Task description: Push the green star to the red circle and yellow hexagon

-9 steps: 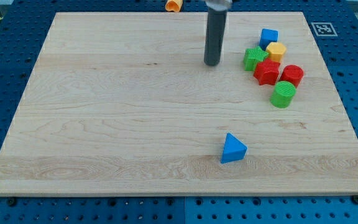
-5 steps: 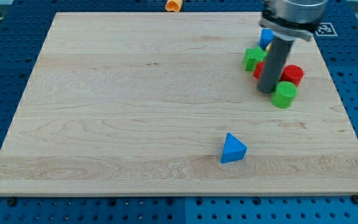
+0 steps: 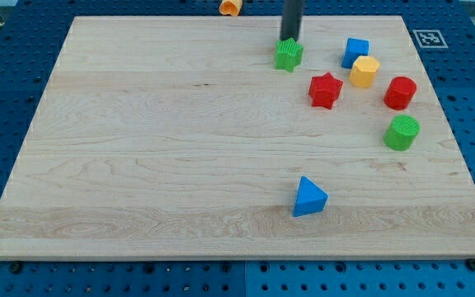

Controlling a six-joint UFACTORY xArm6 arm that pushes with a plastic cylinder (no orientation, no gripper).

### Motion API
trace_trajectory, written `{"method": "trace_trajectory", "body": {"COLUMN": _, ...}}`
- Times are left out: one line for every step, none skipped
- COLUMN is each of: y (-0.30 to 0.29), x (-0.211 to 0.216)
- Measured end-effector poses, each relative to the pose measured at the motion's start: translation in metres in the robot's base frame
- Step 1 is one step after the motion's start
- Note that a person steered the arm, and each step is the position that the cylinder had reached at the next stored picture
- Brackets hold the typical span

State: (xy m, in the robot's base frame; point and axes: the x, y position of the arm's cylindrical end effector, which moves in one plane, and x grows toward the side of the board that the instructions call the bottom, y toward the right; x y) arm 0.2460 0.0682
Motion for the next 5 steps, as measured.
{"method": "trace_trajectory", "body": {"y": -0.056, "x": 0.002}}
{"method": "trace_trajectory", "body": {"y": -0.031, "x": 0.087}}
{"method": "trace_trajectory", "body": {"y": 0.051, "x": 0.195}}
{"method": "trace_trajectory", "body": {"y": 0.055, "x": 0.195}}
{"method": "trace_trajectory", "body": {"y": -0.002, "x": 0.127}}
